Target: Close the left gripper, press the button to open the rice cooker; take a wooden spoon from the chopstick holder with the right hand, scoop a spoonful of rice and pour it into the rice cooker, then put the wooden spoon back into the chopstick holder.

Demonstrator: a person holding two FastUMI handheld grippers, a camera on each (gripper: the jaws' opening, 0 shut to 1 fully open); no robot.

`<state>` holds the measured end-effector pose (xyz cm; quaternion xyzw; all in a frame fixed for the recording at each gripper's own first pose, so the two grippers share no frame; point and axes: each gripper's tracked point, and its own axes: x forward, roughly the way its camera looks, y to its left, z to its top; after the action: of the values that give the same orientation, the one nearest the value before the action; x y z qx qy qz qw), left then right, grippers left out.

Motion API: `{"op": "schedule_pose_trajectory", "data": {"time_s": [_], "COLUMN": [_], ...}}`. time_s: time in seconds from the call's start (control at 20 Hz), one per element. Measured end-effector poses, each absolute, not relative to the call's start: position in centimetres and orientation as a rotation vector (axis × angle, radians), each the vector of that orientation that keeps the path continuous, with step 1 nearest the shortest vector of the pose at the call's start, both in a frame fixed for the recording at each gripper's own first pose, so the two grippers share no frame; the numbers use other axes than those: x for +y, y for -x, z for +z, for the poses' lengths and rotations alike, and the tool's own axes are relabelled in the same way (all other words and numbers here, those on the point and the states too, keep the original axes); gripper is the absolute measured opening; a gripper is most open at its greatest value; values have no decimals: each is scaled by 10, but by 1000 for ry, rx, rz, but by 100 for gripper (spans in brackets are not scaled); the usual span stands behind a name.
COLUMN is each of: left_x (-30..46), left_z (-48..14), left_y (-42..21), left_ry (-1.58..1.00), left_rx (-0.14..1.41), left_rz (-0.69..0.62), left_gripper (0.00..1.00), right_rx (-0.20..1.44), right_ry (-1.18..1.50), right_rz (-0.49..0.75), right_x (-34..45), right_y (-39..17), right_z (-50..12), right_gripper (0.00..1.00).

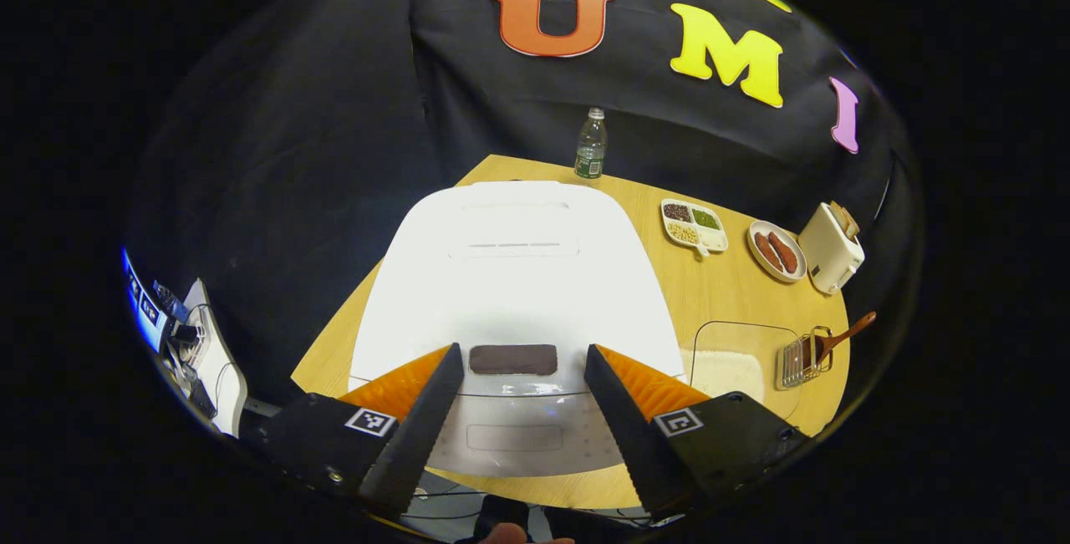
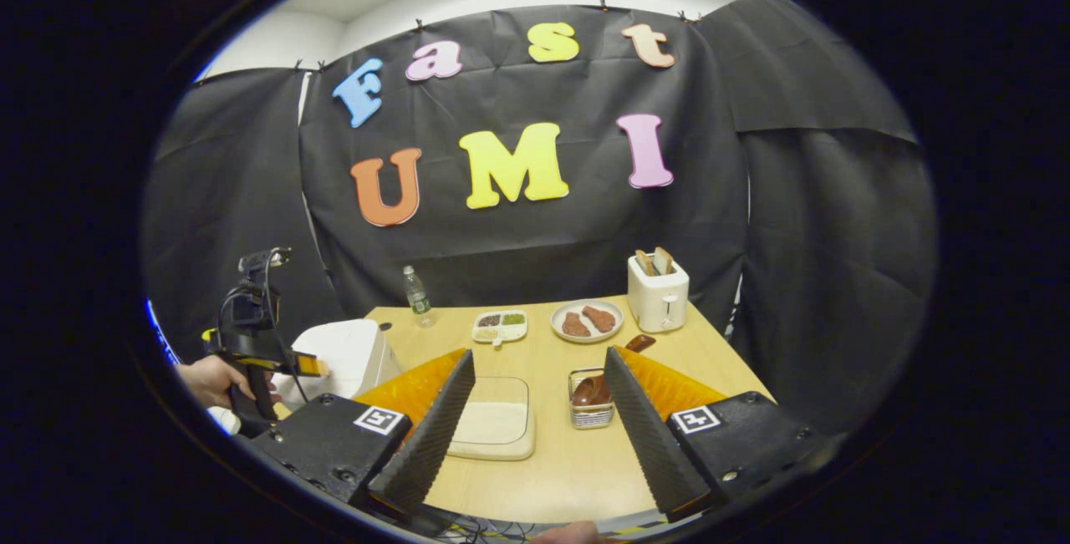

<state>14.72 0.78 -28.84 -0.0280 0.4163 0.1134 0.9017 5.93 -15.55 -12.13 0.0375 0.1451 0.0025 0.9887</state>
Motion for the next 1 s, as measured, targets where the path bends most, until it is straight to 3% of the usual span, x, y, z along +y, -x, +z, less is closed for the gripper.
{"op": "schedule_pose_trajectory", "data": {"time_s": [1.0], "left_x": [-7], "left_z": [-260], "left_y": [-148], "left_ry": [93], "left_rx": [718], "left_rz": [251], "left_gripper": [95], "right_rx": [304], "right_ry": [-86], "right_rz": [107], "right_x": [-171], "right_y": [-72], "right_z": [-128], "right_gripper": [99]}}
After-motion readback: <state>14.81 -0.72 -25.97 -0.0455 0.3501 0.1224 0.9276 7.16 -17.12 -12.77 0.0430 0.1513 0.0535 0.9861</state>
